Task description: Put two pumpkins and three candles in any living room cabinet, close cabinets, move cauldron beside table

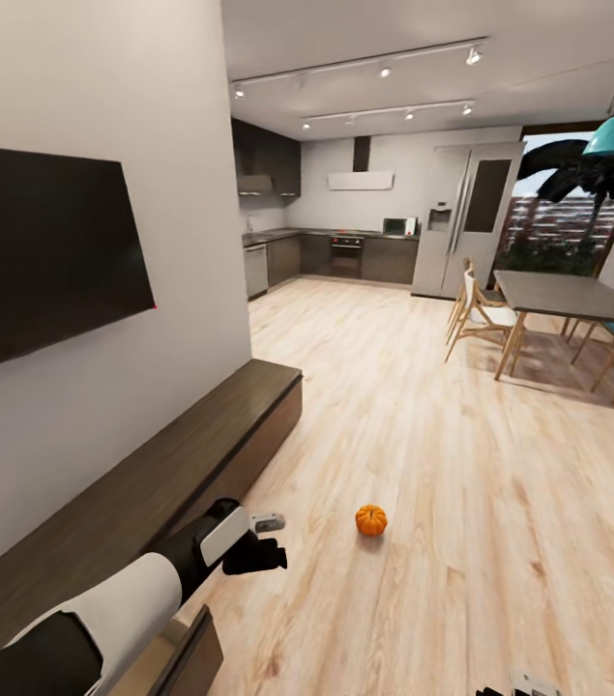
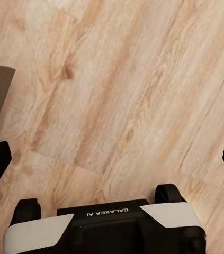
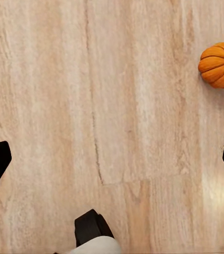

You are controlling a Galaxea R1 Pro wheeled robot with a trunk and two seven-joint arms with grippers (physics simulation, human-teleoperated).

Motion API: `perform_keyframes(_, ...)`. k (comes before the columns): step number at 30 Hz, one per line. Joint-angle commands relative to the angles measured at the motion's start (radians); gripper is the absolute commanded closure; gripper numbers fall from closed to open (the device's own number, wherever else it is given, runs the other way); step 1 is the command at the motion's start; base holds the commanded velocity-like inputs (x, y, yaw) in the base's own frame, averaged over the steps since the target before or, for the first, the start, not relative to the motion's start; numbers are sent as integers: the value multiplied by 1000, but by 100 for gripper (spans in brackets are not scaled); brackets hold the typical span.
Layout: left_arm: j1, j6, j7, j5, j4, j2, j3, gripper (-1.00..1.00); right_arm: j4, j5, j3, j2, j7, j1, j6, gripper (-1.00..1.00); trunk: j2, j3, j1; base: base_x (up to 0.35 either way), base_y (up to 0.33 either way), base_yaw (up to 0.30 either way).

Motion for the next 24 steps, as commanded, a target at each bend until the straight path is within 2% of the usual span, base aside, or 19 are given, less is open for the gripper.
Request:
perform_keyframes(1, 0, 0, 0, 0, 0, 0, 0, -100, 0, 0, 0, 0, 0, 0, 0, -100, 0, 0, 0, 0, 0, -274)
perform_keyframes(24, 0, 0, 0, 0, 1, 0, 0, -100, 0, -1, 0, -1, 1, 0, 8, -100, 0, 0, 0, 0, 0, -274)
